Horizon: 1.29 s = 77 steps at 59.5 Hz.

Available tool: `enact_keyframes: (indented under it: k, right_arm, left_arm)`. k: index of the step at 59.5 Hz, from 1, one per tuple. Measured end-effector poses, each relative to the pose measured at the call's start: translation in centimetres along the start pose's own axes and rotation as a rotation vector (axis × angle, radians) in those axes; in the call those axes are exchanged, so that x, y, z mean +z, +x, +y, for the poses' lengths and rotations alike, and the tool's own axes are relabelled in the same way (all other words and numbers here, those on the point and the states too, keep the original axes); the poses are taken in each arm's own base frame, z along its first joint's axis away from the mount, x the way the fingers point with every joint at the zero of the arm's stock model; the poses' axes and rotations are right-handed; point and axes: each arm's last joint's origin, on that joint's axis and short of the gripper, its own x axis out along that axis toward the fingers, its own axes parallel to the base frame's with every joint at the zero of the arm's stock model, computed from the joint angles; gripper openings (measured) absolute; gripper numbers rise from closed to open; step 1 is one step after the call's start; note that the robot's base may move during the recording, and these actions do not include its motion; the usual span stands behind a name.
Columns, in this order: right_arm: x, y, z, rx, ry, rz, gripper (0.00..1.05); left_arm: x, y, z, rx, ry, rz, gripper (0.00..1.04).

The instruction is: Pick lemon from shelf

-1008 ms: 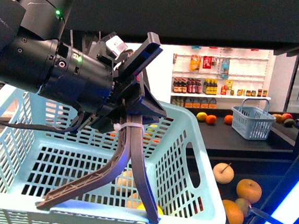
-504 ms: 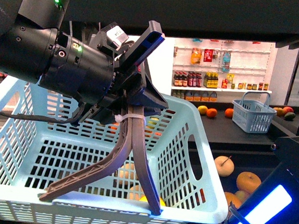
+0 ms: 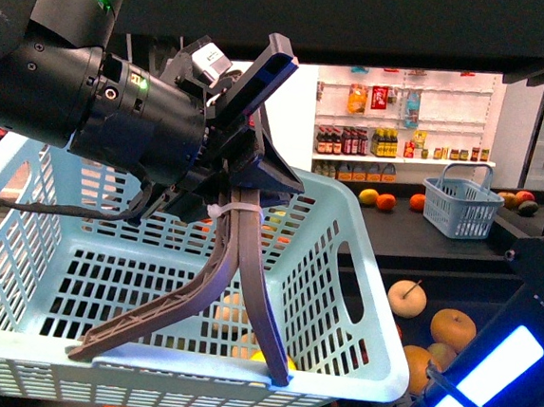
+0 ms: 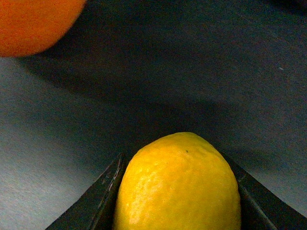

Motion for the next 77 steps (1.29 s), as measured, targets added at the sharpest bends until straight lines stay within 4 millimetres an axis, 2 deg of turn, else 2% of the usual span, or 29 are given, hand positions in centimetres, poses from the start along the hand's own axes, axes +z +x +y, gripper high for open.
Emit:
enact_keyframes:
  k: [12, 27, 29, 34, 38, 41, 49, 55, 59, 67, 73, 77]
  right_arm:
    - [0.3, -2.8, -3.4, -0.056, 0.014, -0.015, 0.50]
    - [2.5, -8.1, -11.4, -0.152, 0.053, -0.089, 0.50]
    - [3.4, -9.4, -13.3, -0.183, 0.066, -0.124, 0.50]
    - [5.1, -11.7, -15.4, -0.209, 0.094, -0.179, 0.50]
    - [6.8, -13.6, -16.2, -0.208, 0.111, -0.227, 0.50]
    - [8.8, -15.8, -16.4, -0.190, 0.126, -0.280, 0.50]
    - [13.0, -21.1, -15.1, -0.089, 0.164, -0.405, 0.50]
    - [15.8, -25.2, -12.3, 0.009, 0.154, -0.500, 0.50]
    - [16.8, -27.3, -10.0, 0.085, 0.137, -0.546, 0.50]
    - [17.2, -29.0, -5.9, 0.196, 0.099, -0.567, 0.50]
    - [16.4, -28.7, -2.9, 0.256, 0.078, -0.533, 0.50]
    - [15.9, -28.3, -2.0, 0.271, 0.068, -0.515, 0.50]
  left_arm:
    - [0.0, 0.0, 0.0, -0.002, 0.000, 0.001, 0.14]
    - [0.0, 0.0, 0.0, 0.001, 0.000, -0.001, 0.14]
    - [0.0, 0.0, 0.0, 0.001, 0.000, 0.000, 0.14]
    - [0.0, 0.0, 0.0, 0.000, 0.000, 0.000, 0.14]
    - [0.0, 0.0, 0.0, 0.000, 0.000, 0.000, 0.14]
    - [0.0, 0.0, 0.0, 0.000, 0.000, 0.000, 0.14]
    - [0.0, 0.0, 0.0, -0.003, 0.000, 0.001, 0.14]
    - [0.0, 0.0, 0.0, -0.002, 0.000, 0.001, 0.14]
    - [0.0, 0.0, 0.0, -0.001, 0.000, 0.001, 0.14]
    - [0.0, 0.0, 0.0, 0.000, 0.000, 0.000, 0.14]
    - [0.0, 0.0, 0.0, 0.000, 0.000, 0.000, 0.14]
    - [0.0, 0.0, 0.0, 0.001, 0.000, 0.000, 0.14]
